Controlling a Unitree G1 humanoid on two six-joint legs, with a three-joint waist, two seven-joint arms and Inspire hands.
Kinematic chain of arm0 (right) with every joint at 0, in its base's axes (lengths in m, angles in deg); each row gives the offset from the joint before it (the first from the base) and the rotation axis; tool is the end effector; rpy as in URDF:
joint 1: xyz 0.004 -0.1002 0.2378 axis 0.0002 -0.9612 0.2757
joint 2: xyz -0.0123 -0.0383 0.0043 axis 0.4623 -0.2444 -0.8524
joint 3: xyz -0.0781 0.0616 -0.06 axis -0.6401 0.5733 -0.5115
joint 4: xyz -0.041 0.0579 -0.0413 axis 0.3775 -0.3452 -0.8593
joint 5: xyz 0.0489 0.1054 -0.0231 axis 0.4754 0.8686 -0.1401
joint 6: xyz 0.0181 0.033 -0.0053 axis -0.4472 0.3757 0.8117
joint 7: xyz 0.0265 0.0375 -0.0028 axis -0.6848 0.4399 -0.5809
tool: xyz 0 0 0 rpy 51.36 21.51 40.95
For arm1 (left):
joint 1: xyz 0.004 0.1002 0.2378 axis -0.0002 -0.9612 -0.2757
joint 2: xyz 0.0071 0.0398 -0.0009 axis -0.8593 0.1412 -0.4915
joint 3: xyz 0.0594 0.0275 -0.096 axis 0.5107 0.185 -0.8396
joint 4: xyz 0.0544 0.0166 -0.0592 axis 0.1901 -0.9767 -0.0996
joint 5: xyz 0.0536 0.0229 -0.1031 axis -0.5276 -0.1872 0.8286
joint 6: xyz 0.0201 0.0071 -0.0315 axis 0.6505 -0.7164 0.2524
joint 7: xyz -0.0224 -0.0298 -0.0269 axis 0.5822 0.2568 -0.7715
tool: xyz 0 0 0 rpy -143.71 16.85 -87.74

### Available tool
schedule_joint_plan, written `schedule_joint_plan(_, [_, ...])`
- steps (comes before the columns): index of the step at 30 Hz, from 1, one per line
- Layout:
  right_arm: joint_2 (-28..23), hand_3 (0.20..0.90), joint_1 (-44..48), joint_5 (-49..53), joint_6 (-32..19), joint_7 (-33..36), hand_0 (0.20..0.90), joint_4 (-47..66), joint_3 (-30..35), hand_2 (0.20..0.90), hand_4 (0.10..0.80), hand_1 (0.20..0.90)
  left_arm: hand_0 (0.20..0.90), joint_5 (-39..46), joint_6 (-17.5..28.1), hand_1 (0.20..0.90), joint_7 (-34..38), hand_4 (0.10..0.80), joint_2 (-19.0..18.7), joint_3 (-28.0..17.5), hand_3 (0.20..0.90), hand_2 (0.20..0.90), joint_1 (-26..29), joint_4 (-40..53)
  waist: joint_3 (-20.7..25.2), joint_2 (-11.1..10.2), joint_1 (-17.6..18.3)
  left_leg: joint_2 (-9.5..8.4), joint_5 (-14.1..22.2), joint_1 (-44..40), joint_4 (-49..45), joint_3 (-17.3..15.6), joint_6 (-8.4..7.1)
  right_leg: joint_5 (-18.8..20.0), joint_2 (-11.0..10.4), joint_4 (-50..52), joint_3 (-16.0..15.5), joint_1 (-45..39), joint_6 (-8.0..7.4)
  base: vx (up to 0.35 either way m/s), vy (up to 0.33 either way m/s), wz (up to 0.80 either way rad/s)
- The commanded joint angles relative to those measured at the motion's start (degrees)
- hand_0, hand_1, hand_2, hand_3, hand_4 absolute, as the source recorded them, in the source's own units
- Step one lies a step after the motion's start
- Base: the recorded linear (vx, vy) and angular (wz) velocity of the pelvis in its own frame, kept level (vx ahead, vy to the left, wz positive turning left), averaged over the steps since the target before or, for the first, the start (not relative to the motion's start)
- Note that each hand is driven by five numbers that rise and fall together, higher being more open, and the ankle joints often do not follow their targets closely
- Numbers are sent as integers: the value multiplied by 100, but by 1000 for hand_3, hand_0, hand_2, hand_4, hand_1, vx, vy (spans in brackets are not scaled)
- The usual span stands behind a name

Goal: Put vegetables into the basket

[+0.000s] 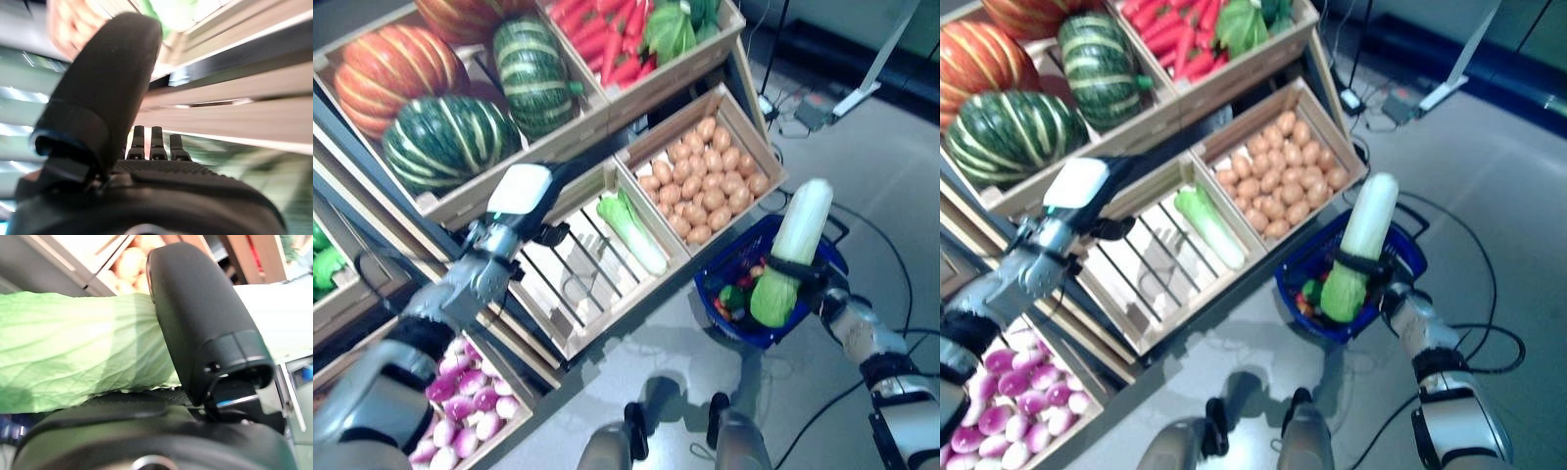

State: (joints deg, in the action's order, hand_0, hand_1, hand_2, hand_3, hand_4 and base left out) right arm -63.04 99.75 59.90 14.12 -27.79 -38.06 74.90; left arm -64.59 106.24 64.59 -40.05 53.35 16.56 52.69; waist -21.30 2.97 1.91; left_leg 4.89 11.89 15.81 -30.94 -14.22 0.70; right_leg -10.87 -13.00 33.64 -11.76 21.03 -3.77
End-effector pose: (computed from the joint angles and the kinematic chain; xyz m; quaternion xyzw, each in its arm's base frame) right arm 0.3233 -0.3006 0.0725 0.1821 0.1234 -0.0919 0.9712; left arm 0.3371 0.2640 0.1578 0.6725 -0.2693 -0.0300 0.6887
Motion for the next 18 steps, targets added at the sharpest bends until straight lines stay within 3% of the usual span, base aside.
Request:
schedule_joint_plan(1, [-532,300,691,526,-724,278,300,-145,167,300,400,300,900,39,-17,900,486,800,-196,-190,900,900,659,-6,-44,33,64,50,830,484,-949,109,90,-723,-58,944,6,171,518,-101,35,0])
schedule_joint_plan(5, [-1025,300,2048,448,-589,698,300,-1091,-173,300,400,300,900,-149,-183,900,786,800,-252,834,900,900,1837,-366,-238,266,54,21,1212,1721,-2227,167,148,-1105,-330,2331,319,1522,580,-111,77,5])
schedule_joint_plan(11, [-1252,300,3140,462,-404,1158,300,-1779,-687,300,400,300,900,-495,-480,900,1579,800,-267,1389,900,900,2511,-503,-431,557,112,4,1428,2762,-3156,183,144,-1311,-384,3288,738,2735,647,-84,83,10])
schedule_joint_plan(15, [-1309,300,3797,175,-35,1233,300,-2012,-1113,300,400,300,900,-537,-740,900,1469,800,-267,1754,900,900,2964,-612,-523,673,141,60,1545,3393,-3713,216,90,-1402,-338,3748,916,3364,688,-46,37,2])
schedule_joint_plan(17, [-1332,773,3952,172,44,1294,773,-2106,-1264,773,715,773,900,-510,-787,900,1479,800,-269,1855,900,900,3088,-662,-536,691,148,99,1572,3596,-3895,223,87,-1432,-324,3903,951,3556,711,-39,2,2])
schedule_joint_plan(18, [-1347,900,4063,208,141,1353,900,-2191,-1371,900,800,900,900,-542,-830,900,1530,800,-271,1925,900,900,3187,-697,-554,698,155,140,1603,3770,-4074,232,82,-1458,-312,4044,974,3714,722,-25,-13,4])
